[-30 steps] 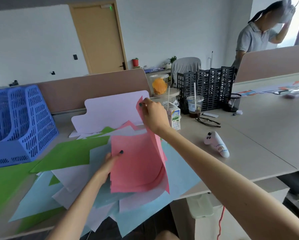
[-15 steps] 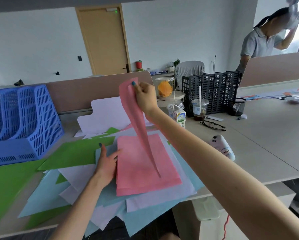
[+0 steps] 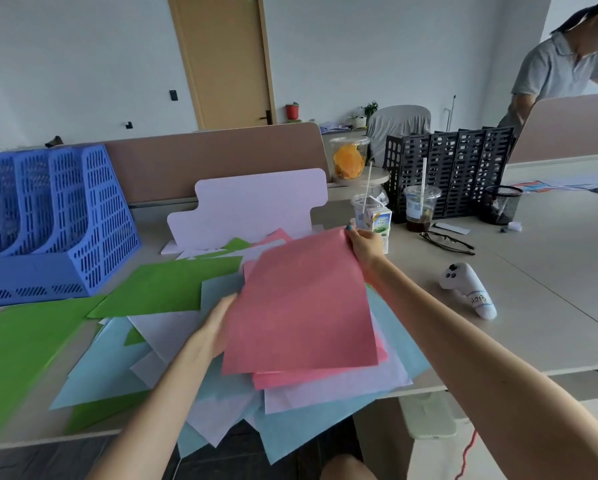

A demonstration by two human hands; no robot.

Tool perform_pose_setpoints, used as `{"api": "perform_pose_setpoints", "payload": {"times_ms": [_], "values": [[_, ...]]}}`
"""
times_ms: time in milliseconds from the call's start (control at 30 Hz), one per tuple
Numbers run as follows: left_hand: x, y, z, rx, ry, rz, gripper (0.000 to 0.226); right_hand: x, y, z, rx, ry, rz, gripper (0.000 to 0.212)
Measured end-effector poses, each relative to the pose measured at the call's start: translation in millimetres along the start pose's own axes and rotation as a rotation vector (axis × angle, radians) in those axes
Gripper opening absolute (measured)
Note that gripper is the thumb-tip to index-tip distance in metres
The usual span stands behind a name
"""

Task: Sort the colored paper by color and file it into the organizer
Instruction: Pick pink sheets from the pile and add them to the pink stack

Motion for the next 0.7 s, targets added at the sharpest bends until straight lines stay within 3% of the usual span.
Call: {"api": "perform_pose_setpoints", "payload": {"times_ms": [133,167,300,400,500,600,700], "values": [[2.3,-10.9,-7.3,-0.102,0.0,0.029,0.058,-4.6,25.4,-10.6,-0.01,-0.021,0.129,0.032],[2.3,-11.5,-10.3,-0.106,0.005,0.0,0.057,-3.6,29.6,-11.1,-0.01,-0.024,0.157,0.032],[-3.8,-8.9,-15.6,-0.014,0.048,-0.185,0.016,-4.4,48.4,-15.7,0.104,-0.019,0.177,0.039],[-10.3,-5.4,-17.8,0.088,0.169,-0.312,0.029,-4.9,57.0,-8.9,0.225,-0.089,0.13,0.022],[-8.1,1.6,-15.9,0.175,0.263,-0.425,0.047,-5.7,56.8,-5.2,0.2,-0.141,0.272,0.021],[-7.3,4.9,-13.6,0.202,0.343,-0.537,0.044,1.3,57.4,-2.2,0.161,-0.174,0.432,0.009],[-6.4,4.8,-11.1,0.189,0.388,-0.587,0.037,6.2,57.7,-6.4,0.08,-0.138,0.554,0.019]]}}
Point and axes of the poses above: each hand's wrist, its own z-axis away from the middle knuckle, its own x-axis out of the palm, y = z × x, the point moved 8 cm from there along -z, towards the middle knuckle, and after that the axes turned 12 degrees about x, right-handed, at the moved point
